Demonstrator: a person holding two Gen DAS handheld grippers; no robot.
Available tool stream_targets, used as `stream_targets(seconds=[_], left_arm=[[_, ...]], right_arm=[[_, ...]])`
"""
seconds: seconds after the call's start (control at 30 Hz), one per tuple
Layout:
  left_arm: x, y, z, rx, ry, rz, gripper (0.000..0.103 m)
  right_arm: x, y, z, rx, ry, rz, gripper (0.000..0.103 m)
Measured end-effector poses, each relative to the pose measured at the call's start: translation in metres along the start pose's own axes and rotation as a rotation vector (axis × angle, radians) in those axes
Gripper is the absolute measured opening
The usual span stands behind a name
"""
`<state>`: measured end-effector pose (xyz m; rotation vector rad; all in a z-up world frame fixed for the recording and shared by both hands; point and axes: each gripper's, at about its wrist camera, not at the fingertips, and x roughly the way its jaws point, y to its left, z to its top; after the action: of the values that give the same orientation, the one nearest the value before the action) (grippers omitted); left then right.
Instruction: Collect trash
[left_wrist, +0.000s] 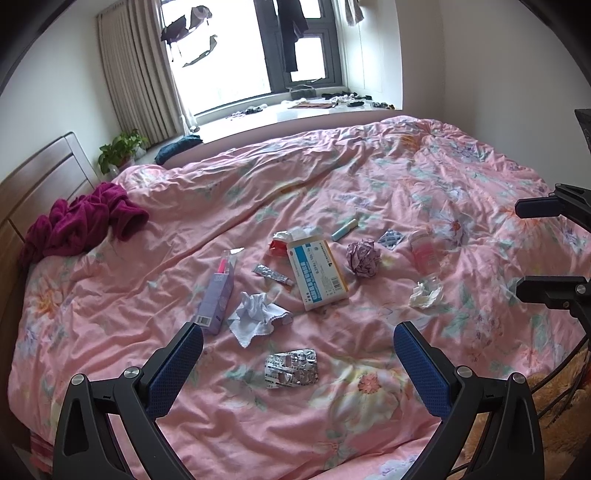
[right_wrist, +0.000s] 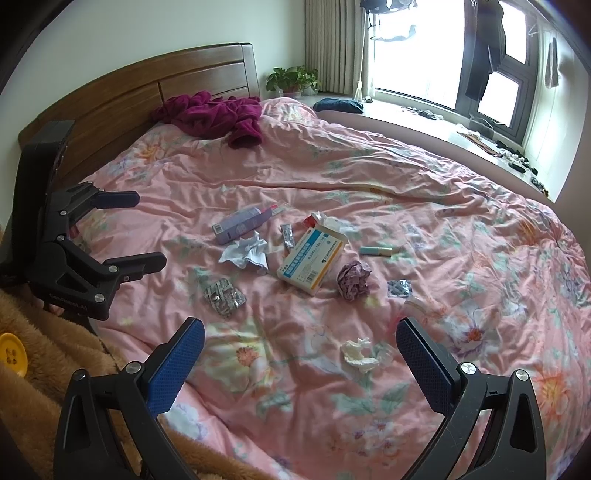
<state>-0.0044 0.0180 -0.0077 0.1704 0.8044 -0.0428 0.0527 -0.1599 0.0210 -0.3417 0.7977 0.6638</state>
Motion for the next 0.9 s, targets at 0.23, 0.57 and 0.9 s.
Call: stream_targets(seconds=[0.23, 0.57, 0.9], left_arm=[[0.0020, 0.0012, -0.0003, -0.004, 0.001, -0.002, 0.103], [0.0067, 0.0057, -0.0047, -0.009, 0.016, 0.000, 0.103], [0.0073, 0.0054, -0.0046, -0.010, 0.016, -0.002, 0.103]], right_arm=[[0.0000, -0.0004, 0.0002, 0.001, 0.004, 0.003, 0.103], [0.0012, 0.0051, -0.0015, 0.002, 0.005, 0.005, 0.103], [0.0026, 0.0060, -0.0020, 0.003, 0.007, 0.008, 0.103]])
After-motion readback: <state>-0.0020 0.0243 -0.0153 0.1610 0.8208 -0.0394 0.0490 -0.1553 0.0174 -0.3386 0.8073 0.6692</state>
